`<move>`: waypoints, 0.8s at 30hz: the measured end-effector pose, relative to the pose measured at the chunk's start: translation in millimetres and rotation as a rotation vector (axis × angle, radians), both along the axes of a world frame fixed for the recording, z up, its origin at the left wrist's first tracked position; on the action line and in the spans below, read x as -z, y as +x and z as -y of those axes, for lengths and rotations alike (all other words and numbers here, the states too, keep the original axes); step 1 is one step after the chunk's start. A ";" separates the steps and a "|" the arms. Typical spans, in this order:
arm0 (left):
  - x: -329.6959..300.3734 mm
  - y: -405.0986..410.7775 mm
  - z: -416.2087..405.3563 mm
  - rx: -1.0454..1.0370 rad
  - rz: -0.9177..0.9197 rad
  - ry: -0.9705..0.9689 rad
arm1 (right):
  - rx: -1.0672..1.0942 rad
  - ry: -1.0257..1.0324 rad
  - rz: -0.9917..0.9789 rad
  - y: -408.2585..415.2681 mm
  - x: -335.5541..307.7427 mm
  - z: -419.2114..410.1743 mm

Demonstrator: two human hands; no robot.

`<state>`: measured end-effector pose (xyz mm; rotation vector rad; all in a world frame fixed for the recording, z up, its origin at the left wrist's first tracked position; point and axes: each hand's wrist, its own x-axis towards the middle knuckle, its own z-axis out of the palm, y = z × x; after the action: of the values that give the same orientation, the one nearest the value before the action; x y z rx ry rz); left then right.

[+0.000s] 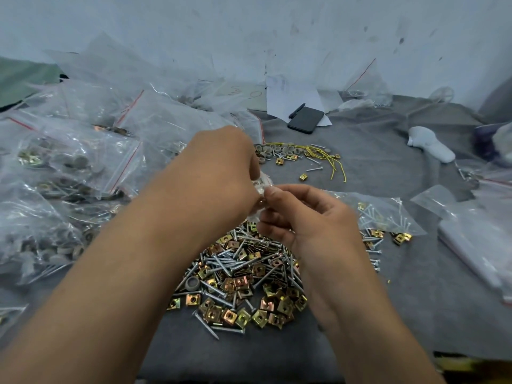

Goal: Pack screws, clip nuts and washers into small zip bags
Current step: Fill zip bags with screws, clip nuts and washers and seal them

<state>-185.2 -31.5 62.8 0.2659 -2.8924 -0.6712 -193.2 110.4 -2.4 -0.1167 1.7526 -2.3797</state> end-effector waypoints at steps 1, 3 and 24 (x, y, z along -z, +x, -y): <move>0.7 0.2 0.4 0.006 -0.001 -0.007 | -0.010 0.004 0.000 -0.3 0.3 -0.7; 1.7 1.1 -1.0 0.031 -0.014 -0.021 | -0.018 0.026 -0.022 -1.1 0.7 -2.1; 47.0 27.6 19.0 0.131 -0.051 0.032 | 0.229 0.967 -0.722 -80.0 15.2 -47.3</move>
<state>-157.6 -50.5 15.8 0.0619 -2.8712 -0.7340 -273.2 157.7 -17.6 -0.7137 3.1701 -1.3802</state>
